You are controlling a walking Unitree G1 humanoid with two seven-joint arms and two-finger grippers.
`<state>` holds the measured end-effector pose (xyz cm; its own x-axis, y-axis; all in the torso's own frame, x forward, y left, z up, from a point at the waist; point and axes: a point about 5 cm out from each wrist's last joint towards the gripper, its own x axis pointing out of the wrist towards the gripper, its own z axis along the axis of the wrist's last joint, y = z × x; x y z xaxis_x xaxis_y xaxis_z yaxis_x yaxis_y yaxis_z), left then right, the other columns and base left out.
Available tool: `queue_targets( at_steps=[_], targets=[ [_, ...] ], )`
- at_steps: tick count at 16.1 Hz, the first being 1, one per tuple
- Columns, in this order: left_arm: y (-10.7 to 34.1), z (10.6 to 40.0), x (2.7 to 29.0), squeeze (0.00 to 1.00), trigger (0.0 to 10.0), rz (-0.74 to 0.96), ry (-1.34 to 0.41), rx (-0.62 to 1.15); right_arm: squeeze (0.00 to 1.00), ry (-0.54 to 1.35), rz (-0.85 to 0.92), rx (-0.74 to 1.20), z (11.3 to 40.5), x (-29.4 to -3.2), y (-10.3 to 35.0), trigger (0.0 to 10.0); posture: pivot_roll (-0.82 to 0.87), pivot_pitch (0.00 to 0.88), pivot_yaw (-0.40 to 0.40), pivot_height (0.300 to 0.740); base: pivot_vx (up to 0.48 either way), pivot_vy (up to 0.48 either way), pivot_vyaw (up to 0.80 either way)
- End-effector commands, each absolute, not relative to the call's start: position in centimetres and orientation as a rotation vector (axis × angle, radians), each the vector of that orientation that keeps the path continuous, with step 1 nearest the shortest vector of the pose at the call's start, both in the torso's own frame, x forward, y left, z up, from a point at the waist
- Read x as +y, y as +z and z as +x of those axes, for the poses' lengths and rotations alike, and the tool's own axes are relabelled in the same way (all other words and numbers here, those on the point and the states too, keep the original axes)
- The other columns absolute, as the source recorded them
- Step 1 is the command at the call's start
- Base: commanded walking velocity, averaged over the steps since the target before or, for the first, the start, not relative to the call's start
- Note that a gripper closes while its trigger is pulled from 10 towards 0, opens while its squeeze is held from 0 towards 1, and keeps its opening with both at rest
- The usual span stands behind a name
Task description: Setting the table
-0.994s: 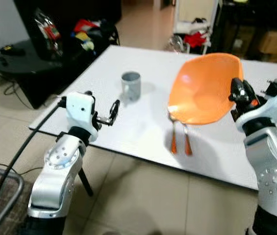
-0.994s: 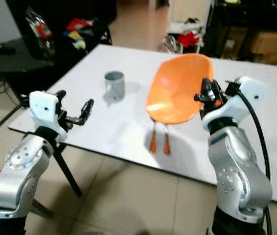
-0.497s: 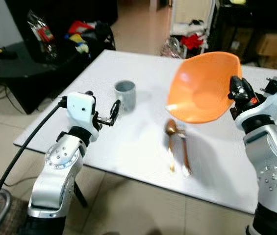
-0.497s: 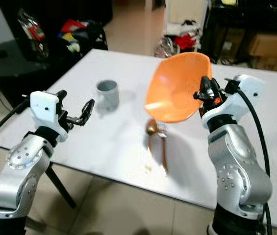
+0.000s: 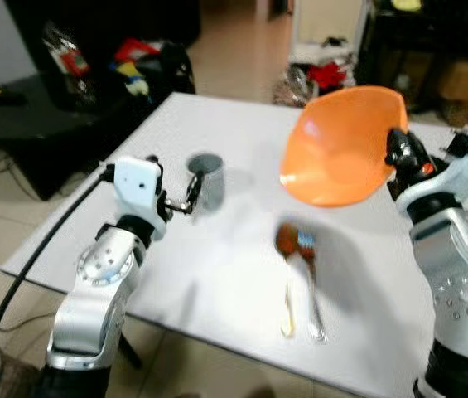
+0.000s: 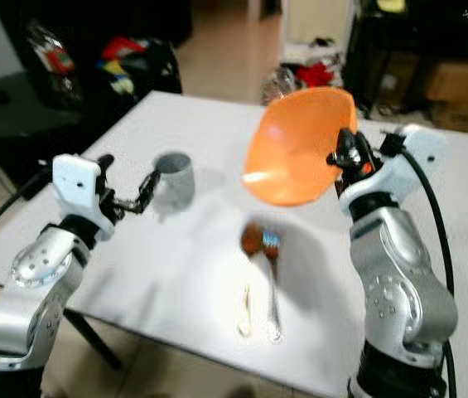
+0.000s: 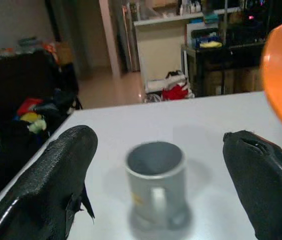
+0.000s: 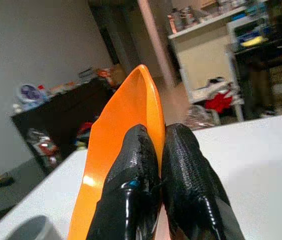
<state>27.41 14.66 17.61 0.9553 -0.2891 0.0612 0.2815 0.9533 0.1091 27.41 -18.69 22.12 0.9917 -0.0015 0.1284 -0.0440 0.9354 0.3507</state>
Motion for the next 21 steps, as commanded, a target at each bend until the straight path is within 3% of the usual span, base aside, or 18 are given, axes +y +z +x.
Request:
queue_targets(
  at_steps=[1,8,16,21],
  targets=[
    [17.6,27.2,15.0,0.00,10.0,0.104,-0.312,-0.065,0.00,0.055,0.405,-0.126,27.9,-18.1,22.3,10.0,0.12,0.000,0.027,0.740,0.000,0.000,0.00],
    [16.7,24.9,13.6,0.00,10.0,0.098,-0.614,0.044,0.00,0.101,0.482,0.040,30.7,-18.3,20.1,10.0,0.13,0.000,0.039,0.740,0.000,0.000,0.00],
    [16.3,23.7,13.1,0.00,10.0,0.089,-0.718,0.105,0.00,0.068,0.718,0.104,34.8,-18.8,17.1,10.0,0.15,0.000,0.040,0.740,0.000,0.000,0.00],
    [16.0,22.9,12.9,0.00,10.0,0.081,-0.761,0.148,0.00,0.076,0.777,0.147,35.7,-18.4,15.9,10.0,0.16,0.000,0.036,0.740,0.000,0.000,0.00]
  ],
)
